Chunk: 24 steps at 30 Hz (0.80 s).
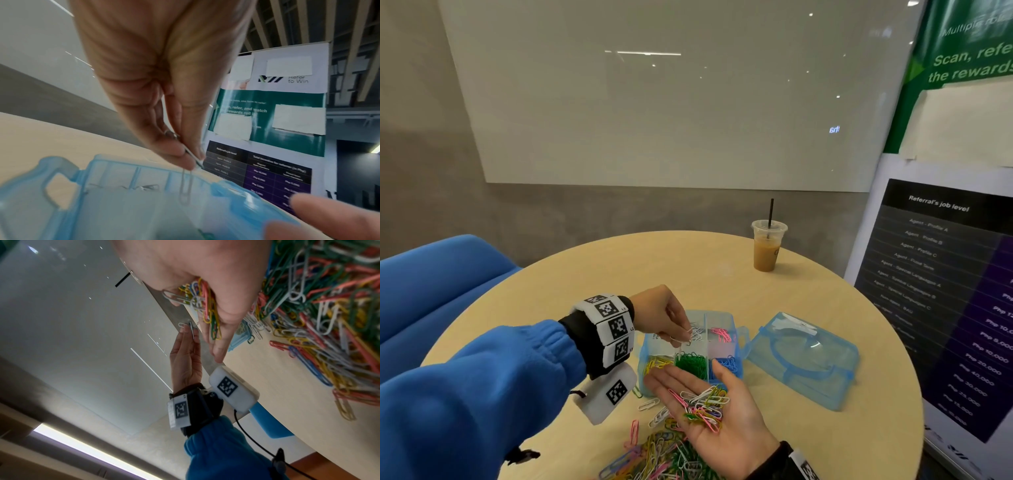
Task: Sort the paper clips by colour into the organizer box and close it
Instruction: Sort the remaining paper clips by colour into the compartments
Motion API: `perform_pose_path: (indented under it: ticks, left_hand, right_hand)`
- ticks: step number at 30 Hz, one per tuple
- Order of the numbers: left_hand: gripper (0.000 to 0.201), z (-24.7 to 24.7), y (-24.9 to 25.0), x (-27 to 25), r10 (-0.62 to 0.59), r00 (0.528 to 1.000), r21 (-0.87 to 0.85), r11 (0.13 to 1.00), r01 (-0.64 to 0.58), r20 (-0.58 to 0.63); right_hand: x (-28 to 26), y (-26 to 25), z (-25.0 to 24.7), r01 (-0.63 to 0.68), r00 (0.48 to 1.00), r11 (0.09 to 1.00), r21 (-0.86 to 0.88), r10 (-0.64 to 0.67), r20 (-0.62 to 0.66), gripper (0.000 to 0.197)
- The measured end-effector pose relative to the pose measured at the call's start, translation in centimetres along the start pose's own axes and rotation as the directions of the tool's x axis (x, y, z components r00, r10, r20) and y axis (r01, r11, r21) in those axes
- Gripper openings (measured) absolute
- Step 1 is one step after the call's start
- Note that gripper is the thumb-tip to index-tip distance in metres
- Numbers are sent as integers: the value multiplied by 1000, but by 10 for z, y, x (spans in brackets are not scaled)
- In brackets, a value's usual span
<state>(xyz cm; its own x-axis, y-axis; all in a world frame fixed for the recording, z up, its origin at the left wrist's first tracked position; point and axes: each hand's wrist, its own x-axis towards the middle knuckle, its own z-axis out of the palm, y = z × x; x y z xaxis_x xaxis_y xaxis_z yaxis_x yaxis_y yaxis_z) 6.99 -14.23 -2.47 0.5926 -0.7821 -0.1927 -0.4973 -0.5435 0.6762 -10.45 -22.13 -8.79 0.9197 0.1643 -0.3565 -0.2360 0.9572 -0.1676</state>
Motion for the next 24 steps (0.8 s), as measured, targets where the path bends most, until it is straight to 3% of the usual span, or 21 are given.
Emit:
perform_pose_path:
  ticks: [6,11,17,24]
  left_hand:
    - [11,-14,-11,13,-42,977,-19,999,39,-210]
    - [13,-17,-18,20,-87,979,40,995,96,-184]
    - [23,-20,-22,22,-76,977,85,992,94,-197]
    - [21,-19,-24,22,-71,970,98,991,96,-232]
  right_hand:
    - [1,-1,0,-9,1000,999,32,9,10,71]
    - [1,-1,1,-12,1000,999,40,12,14,70]
    - [2,-1,1,-16,1000,999,52,16,11,70]
    - [2,-2,0,-21,1000,998,55,20,17,69]
